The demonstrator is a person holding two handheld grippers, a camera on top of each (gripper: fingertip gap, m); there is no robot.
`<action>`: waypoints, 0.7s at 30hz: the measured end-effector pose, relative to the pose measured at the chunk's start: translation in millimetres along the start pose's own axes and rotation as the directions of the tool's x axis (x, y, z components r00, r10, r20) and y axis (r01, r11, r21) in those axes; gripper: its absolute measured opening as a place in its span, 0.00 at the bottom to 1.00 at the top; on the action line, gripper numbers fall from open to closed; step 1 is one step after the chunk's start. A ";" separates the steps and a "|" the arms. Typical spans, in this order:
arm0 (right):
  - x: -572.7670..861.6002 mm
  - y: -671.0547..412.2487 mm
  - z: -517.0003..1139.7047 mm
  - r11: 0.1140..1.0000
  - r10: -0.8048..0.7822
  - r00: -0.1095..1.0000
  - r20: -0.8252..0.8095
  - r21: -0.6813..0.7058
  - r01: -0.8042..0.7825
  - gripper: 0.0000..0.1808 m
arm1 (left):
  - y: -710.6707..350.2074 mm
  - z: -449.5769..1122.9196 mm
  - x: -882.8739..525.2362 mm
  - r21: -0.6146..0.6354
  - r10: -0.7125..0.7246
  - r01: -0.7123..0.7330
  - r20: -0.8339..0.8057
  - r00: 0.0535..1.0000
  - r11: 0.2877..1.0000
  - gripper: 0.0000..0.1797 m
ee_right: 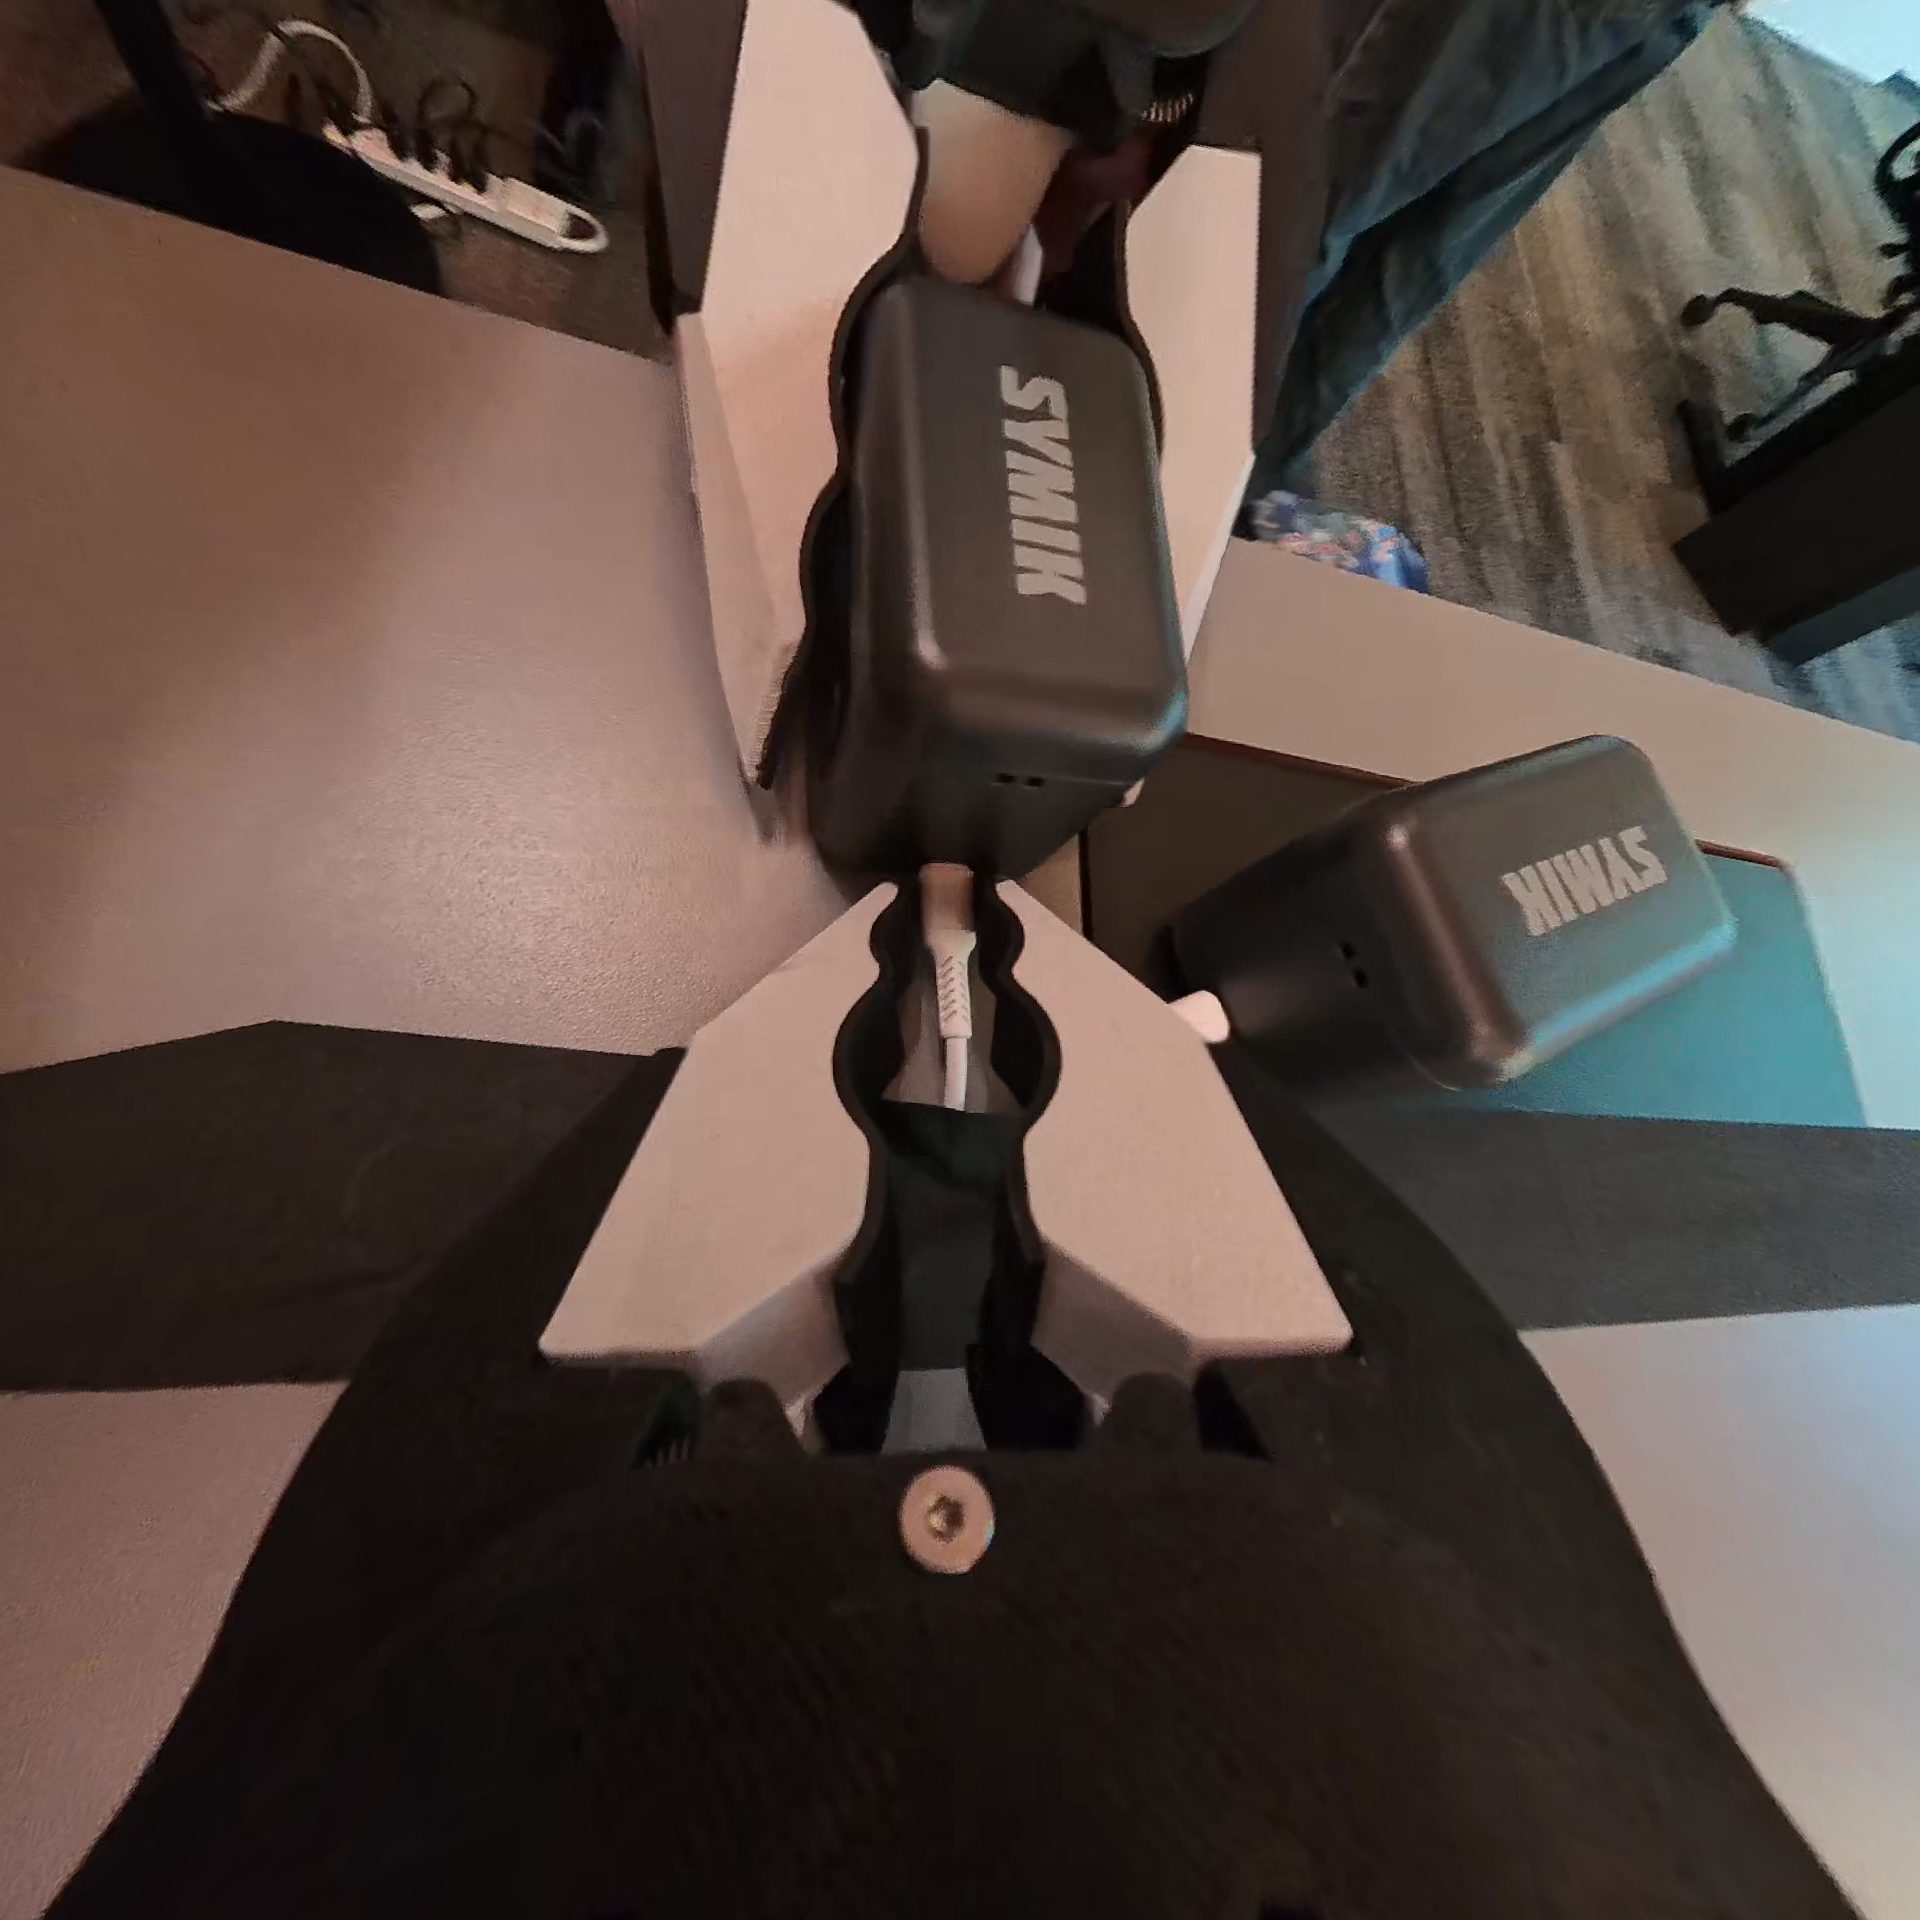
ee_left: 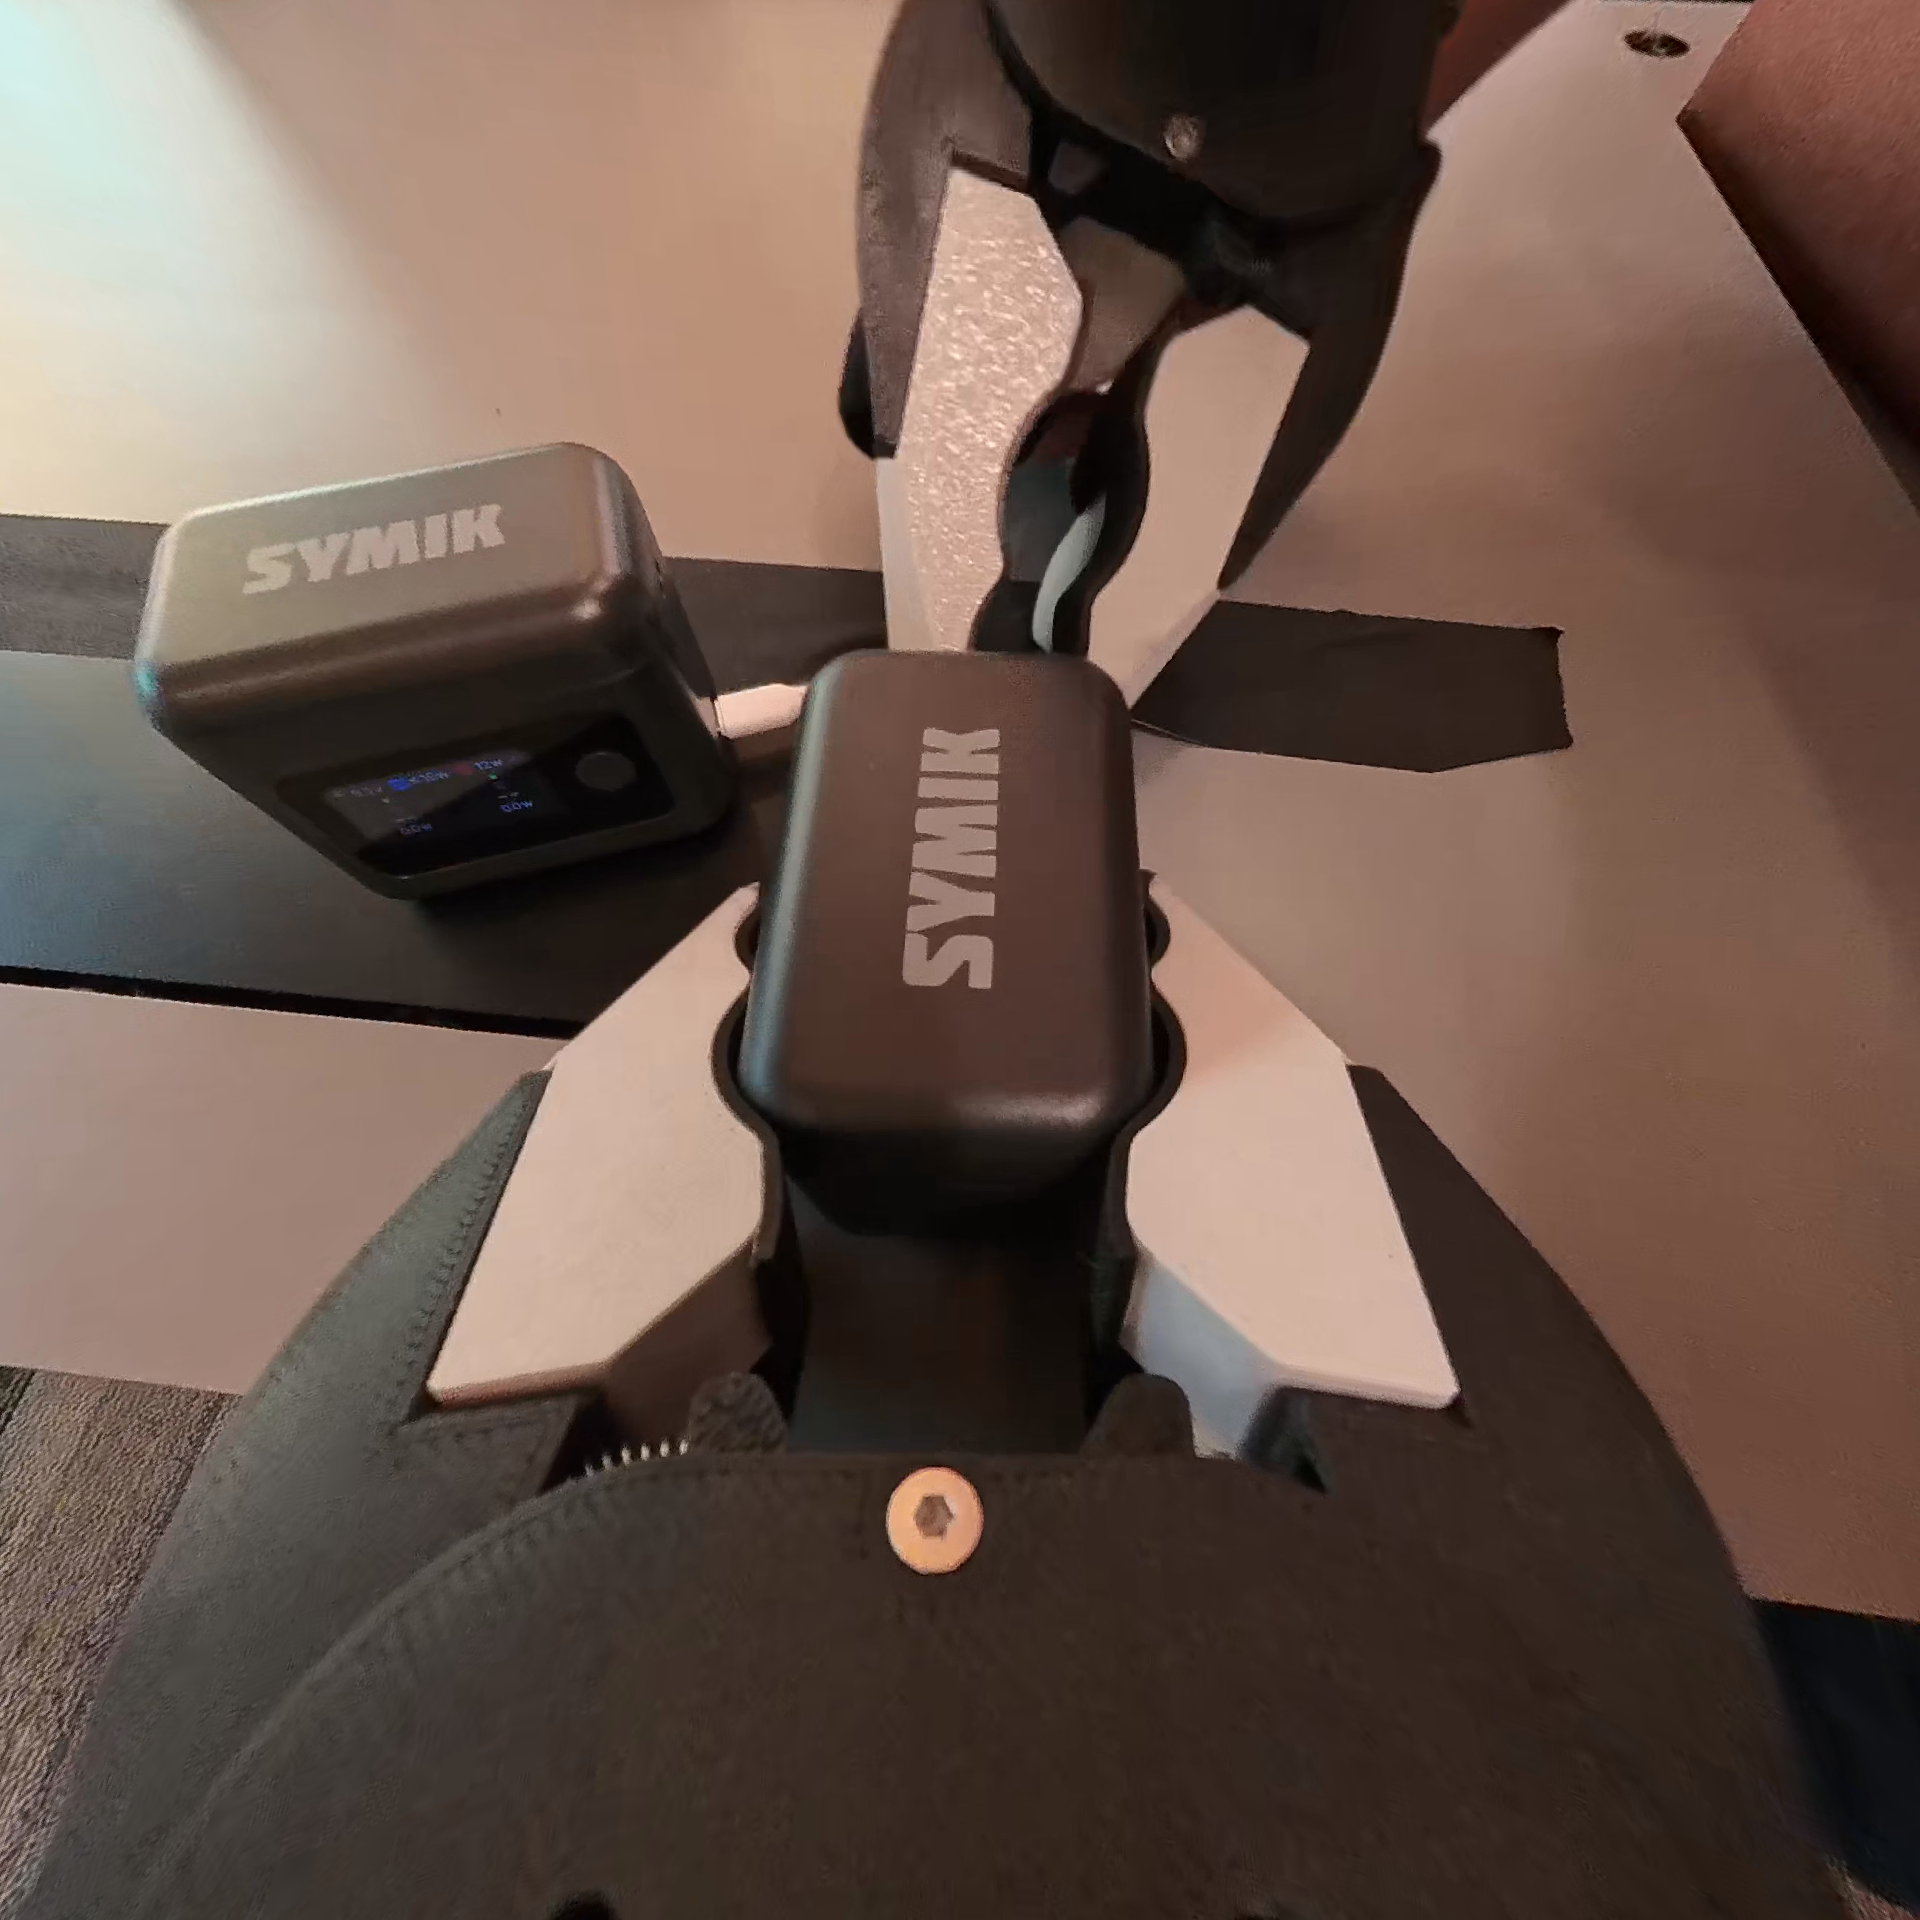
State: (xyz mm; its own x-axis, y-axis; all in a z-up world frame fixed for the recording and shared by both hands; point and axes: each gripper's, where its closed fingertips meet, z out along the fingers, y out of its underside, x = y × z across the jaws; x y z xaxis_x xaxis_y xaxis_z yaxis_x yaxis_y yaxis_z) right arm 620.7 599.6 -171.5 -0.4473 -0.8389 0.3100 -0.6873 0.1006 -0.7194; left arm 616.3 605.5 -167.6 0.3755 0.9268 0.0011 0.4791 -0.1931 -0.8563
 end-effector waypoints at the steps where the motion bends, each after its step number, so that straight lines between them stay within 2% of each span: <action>1: 0.2 0.1 -0.4 1.000 -0.020 0.999 -0.031 -0.008 0.020 0.06 | -0.6 0.1 -0.4 0.008 -0.001 0.001 0.002 1.000 1.000 0.37; 7: -1.9 0.9 -2.2 0.998 -0.062 0.991 -0.116 -0.029 0.059 0.06 | 1.2 -0.5 1.6 -0.013 0.002 -0.002 0.000 1.000 1.000 0.37; 14: -2.7 1.0 -2.3 0.999 -0.047 0.991 -0.124 -0.023 0.044 0.06 | 4.5 -1.3 3.3 -0.047 0.005 -0.005 -0.003 1.000 0.999 0.37; 18: -1.0 0.1 -1.3 0.999 -0.032 0.995 -0.098 -0.027 0.029 0.06 | 2.0 -0.7 1.9 -0.017 0.007 -0.007 -0.012 1.000 1.000 0.37; 21: -0.2 -2.5 0.4 0.997 -0.069 0.992 -0.103 -0.034 0.066 0.06 | -2.6 2.2 -1.4 0.020 -0.009 0.009 0.014 1.000 1.000 0.48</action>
State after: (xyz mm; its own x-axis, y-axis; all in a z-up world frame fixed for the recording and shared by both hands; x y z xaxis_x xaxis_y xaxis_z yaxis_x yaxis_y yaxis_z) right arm 622.7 599.3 -170.0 -0.4554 -0.7842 0.4214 -0.7344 0.0634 -0.6758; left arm 612.7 605.4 -166.5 0.3603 0.9328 0.0019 0.4662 -0.1783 -0.8665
